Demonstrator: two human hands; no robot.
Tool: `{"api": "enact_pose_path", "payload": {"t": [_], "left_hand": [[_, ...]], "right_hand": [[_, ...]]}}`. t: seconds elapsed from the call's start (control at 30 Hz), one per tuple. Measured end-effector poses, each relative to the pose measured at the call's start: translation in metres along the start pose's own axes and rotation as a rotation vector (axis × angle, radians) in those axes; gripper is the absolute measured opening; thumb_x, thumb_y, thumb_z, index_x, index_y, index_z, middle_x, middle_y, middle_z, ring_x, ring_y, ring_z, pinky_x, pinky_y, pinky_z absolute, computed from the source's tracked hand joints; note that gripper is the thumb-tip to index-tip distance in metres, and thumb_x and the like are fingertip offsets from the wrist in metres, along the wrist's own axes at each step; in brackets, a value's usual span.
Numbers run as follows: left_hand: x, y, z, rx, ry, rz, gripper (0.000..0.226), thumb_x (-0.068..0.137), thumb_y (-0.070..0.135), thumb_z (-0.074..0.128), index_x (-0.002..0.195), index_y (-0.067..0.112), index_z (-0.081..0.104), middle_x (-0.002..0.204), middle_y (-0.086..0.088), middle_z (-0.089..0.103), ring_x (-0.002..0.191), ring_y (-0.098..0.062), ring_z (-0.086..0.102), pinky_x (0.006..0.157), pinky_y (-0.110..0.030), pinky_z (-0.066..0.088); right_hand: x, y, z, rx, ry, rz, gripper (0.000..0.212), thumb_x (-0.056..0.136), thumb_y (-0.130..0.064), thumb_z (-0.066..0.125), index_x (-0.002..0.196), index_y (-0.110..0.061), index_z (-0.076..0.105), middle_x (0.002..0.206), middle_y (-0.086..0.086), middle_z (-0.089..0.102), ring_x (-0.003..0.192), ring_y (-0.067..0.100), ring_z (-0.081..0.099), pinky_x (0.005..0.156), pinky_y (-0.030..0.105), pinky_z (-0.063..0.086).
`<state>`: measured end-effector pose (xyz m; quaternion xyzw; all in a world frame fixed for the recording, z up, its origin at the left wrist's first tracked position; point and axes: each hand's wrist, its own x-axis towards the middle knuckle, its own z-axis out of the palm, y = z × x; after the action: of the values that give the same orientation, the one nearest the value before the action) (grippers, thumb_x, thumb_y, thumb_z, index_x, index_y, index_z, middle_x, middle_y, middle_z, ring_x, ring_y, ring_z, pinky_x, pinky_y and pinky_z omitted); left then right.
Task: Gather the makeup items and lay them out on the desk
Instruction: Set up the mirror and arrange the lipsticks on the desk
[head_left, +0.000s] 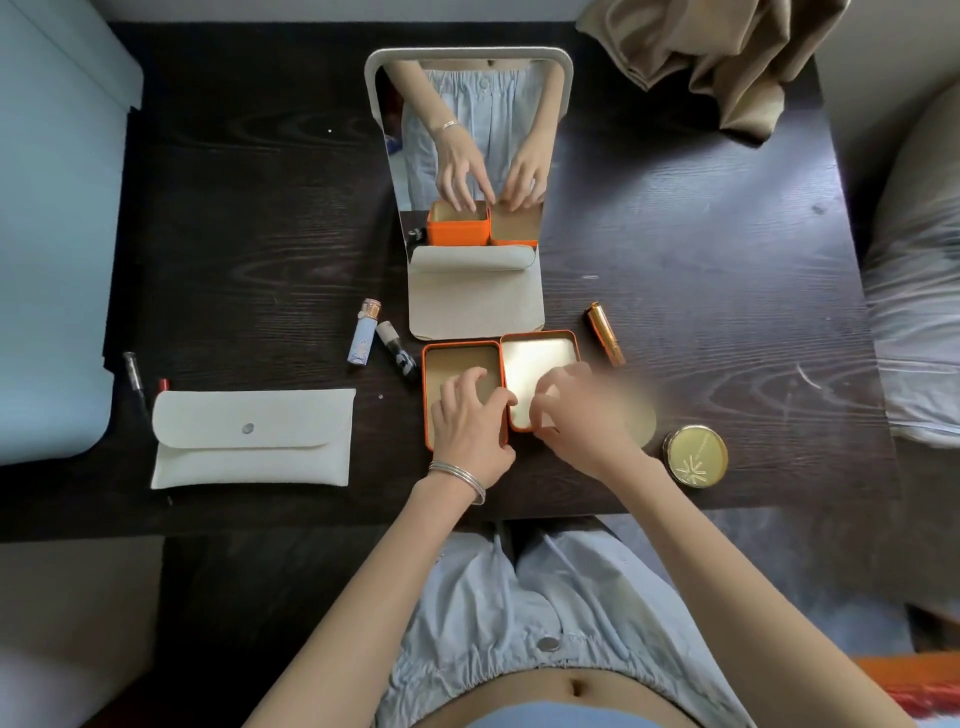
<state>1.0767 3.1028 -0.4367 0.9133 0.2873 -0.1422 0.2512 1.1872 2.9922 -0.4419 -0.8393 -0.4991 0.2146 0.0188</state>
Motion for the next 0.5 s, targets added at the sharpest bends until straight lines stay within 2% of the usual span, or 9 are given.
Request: {"api": "enact_pose_path", "payload": {"t": [0.1,0.2,0.3,0.33,0.4,0.43,0.5], "left_hand": [[0.000,0.001,-0.010,-0.135,0.133,0.070,0.049,0.074,0.024,0.072,0.120,0.023,0.055,0.143,-0.005,0.033,0.133,-0.027,0.025,0.108,-0.035,0.025],[0.004,0.005,-0.025,-0.465,0.294,0.128,0.029,0.082,0.011,0.066,0.111,0.010,0.064,0.122,-0.006,0.058,0.119,-0.023,0.049,0.103,-0.027,0.034],[0.008,0.008,-0.046,-0.867,0.335,0.037,0.015,0.088,0.004,0.058,0.101,0.009,0.063,0.094,0.000,0.065,0.090,-0.017,0.061,0.082,-0.019,0.046],[0.010,0.007,-0.052,-0.947,0.344,0.007,0.014,0.089,0.003,0.056,0.100,0.011,0.062,0.091,0.002,0.064,0.087,-0.014,0.060,0.080,-0.018,0.046],[0.015,0.001,-0.060,-1.117,0.325,-0.078,0.018,0.091,0.003,0.054,0.101,0.016,0.058,0.093,0.002,0.063,0.088,-0.012,0.059,0.084,-0.025,0.049],[0.017,-0.005,-0.063,-1.211,0.309,-0.145,0.018,0.092,0.005,0.053,0.104,0.018,0.057,0.093,0.001,0.063,0.087,-0.011,0.060,0.083,-0.030,0.051],[0.019,-0.024,-0.063,-1.338,0.296,-0.300,0.017,0.095,0.012,0.051,0.109,0.017,0.058,0.092,0.002,0.065,0.082,-0.008,0.062,0.077,-0.031,0.055]], "right_hand": [[-0.005,-0.003,-0.028,0.188,0.115,-0.030,0.011,0.088,-0.019,0.058,0.098,-0.014,0.057,0.128,-0.001,0.052,0.118,0.026,0.046,0.093,0.039,0.033],[0.000,-0.009,-0.062,0.515,0.151,-0.014,0.010,0.088,-0.017,0.057,0.096,-0.017,0.052,0.123,-0.006,0.055,0.102,0.013,0.058,0.084,0.040,0.048],[0.016,-0.023,-0.083,0.642,0.326,0.024,0.015,0.084,-0.011,0.063,0.084,-0.023,0.053,0.104,-0.006,0.063,0.090,0.009,0.059,0.080,0.032,0.048],[0.023,-0.028,-0.086,0.679,0.385,0.047,0.014,0.083,-0.010,0.065,0.083,-0.021,0.057,0.097,-0.006,0.065,0.087,0.010,0.059,0.080,0.025,0.046],[0.035,-0.036,-0.086,0.760,0.470,0.116,0.012,0.082,-0.013,0.068,0.092,-0.015,0.063,0.092,-0.008,0.063,0.086,0.009,0.058,0.079,0.008,0.040],[0.040,-0.037,-0.083,0.808,0.477,0.161,0.019,0.082,-0.016,0.069,0.099,-0.014,0.062,0.094,-0.009,0.060,0.086,0.005,0.056,0.077,0.003,0.037],[0.047,-0.036,-0.073,0.912,0.337,0.270,0.032,0.083,-0.022,0.070,0.111,-0.013,0.056,0.100,-0.008,0.057,0.084,0.003,0.054,0.073,0.005,0.040]]}}
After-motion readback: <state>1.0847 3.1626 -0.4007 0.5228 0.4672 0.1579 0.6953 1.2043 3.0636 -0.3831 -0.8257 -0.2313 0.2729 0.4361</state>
